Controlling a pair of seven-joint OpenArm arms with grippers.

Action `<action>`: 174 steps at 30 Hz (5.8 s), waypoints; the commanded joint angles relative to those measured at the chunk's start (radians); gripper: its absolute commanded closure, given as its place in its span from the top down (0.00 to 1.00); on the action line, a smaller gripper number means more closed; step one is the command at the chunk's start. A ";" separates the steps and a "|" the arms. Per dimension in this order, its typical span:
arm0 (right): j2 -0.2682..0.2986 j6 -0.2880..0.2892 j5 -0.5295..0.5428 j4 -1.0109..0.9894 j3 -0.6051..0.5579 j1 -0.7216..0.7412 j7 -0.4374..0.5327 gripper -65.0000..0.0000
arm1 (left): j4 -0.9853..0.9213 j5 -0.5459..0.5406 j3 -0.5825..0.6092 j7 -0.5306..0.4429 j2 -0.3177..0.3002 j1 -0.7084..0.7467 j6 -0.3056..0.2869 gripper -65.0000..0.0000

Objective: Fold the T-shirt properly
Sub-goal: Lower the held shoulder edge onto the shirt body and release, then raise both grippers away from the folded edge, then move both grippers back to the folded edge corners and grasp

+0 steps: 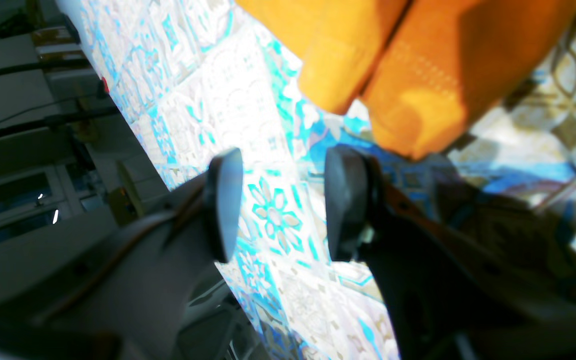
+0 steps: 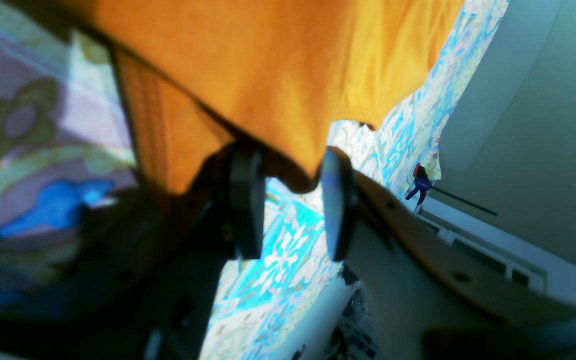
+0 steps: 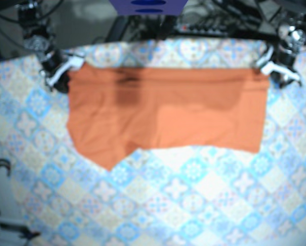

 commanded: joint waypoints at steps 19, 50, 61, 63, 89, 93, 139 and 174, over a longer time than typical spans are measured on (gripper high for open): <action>0.073 -0.008 0.002 0.069 0.094 -0.057 -0.007 0.30 | 0.007 -0.001 -0.010 -0.005 -0.023 0.001 0.020 0.40; 0.069 0.101 0.599 0.474 0.240 -0.004 -0.090 0.30 | 0.167 -0.526 -0.475 0.076 -0.053 0.035 -0.291 0.40; 0.070 0.164 0.562 0.492 0.293 -0.235 -0.021 0.30 | 0.421 -0.394 -0.519 0.093 -0.050 0.361 -0.299 0.40; 0.067 0.164 0.562 0.498 0.319 -0.292 0.016 0.30 | 0.461 -0.365 -0.536 0.093 -0.049 0.415 -0.299 0.40; -0.007 0.163 0.317 0.274 0.145 -0.275 0.034 0.30 | 0.486 -0.270 -0.502 0.097 -0.015 0.530 -0.299 0.40; -0.011 0.163 0.303 0.257 0.121 -0.234 0.034 0.30 | 0.486 -0.270 -0.502 0.097 -0.015 0.530 -0.299 0.40; -0.031 0.163 0.291 0.130 0.074 -0.146 0.028 0.22 | 0.489 -0.228 -0.504 0.097 -0.015 0.529 -0.299 0.40; -0.034 0.163 0.211 0.102 0.003 -0.108 -0.038 0.01 | 0.460 -0.014 -0.168 0.251 -0.020 0.272 -0.304 0.40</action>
